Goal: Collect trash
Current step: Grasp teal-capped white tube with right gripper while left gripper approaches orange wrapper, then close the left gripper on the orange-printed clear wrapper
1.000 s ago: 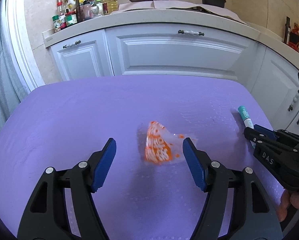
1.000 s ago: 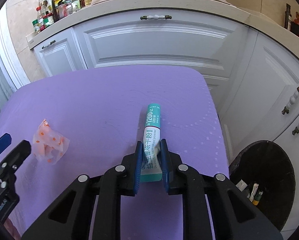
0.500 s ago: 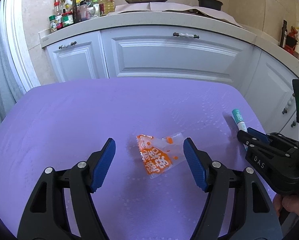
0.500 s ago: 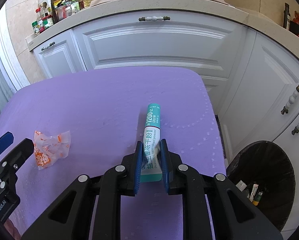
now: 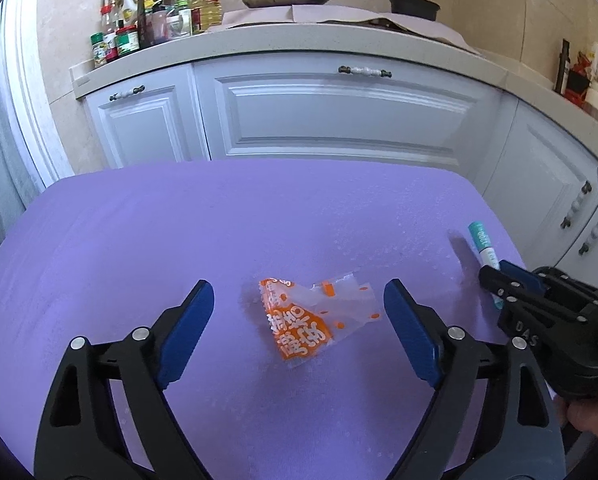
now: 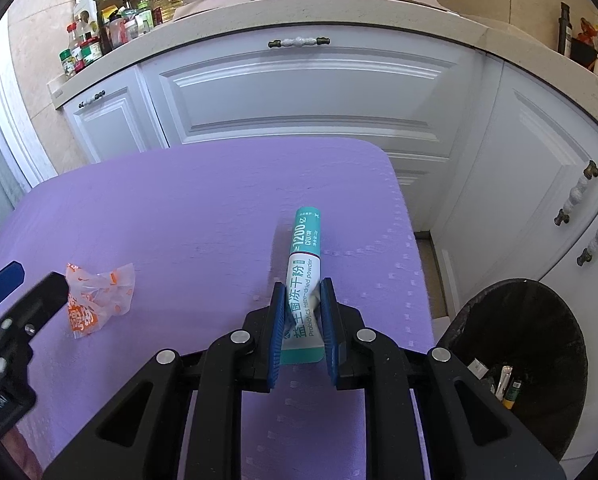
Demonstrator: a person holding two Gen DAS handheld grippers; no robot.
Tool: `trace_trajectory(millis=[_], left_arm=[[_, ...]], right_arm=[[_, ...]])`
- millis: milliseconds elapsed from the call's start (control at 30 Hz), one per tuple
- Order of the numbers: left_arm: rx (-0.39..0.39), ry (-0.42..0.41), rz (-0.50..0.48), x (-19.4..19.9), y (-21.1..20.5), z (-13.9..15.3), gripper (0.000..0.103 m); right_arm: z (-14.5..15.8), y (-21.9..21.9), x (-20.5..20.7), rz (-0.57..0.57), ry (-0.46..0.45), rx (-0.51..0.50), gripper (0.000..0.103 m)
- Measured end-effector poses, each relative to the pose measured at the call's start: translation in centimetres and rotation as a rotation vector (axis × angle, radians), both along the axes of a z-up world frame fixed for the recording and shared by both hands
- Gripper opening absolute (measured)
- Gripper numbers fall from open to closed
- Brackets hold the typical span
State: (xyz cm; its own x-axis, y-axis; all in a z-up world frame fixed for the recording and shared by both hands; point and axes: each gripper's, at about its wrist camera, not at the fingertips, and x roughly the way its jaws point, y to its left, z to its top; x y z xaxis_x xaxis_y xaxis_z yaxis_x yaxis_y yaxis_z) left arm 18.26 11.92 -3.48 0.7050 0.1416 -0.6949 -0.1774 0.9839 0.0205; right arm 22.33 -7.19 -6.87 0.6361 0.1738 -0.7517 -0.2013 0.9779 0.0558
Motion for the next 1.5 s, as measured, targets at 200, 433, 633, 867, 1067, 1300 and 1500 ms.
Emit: trace_trajectory(millis=[200, 433, 633, 867, 1067, 1300, 1500], left_arm=[[0.007, 0.047, -0.008, 1.1, -0.4, -1.6, 0.089], [0.003, 0.07, 0.011, 1.8, -0.1, -2.2, 0.086], [-0.009, 0.08, 0.009, 1.6, 0.2, -2.6, 0.063], [0.019, 0.051, 0.009, 1.1, 0.2, -2.3, 0.028], [0.019, 0.05, 0.0, 1.2, 0.4, -2.1, 0.017], [0.026, 0.046, -0.006, 1.2, 0.3, -2.0, 0.012], [0.031, 0.04, -0.002, 0.8, 0.3, -1.9, 0.011]], right_arm=[[-0.1, 0.1, 0.0, 0.001, 0.005, 0.003, 0.019], [-0.1, 0.1, 0.0, 0.004, 0.008, 0.006, 0.019], [-0.2, 0.1, 0.1, 0.008, 0.011, 0.006, 0.019], [-0.2, 0.2, 0.1, 0.009, 0.01, 0.001, 0.019], [-0.3, 0.3, 0.0, 0.009, 0.009, 0.0, 0.018], [-0.3, 0.3, 0.0, 0.013, 0.01, -0.001, 0.018], [-0.3, 0.5, -0.4, 0.013, 0.004, -0.01, 0.018]])
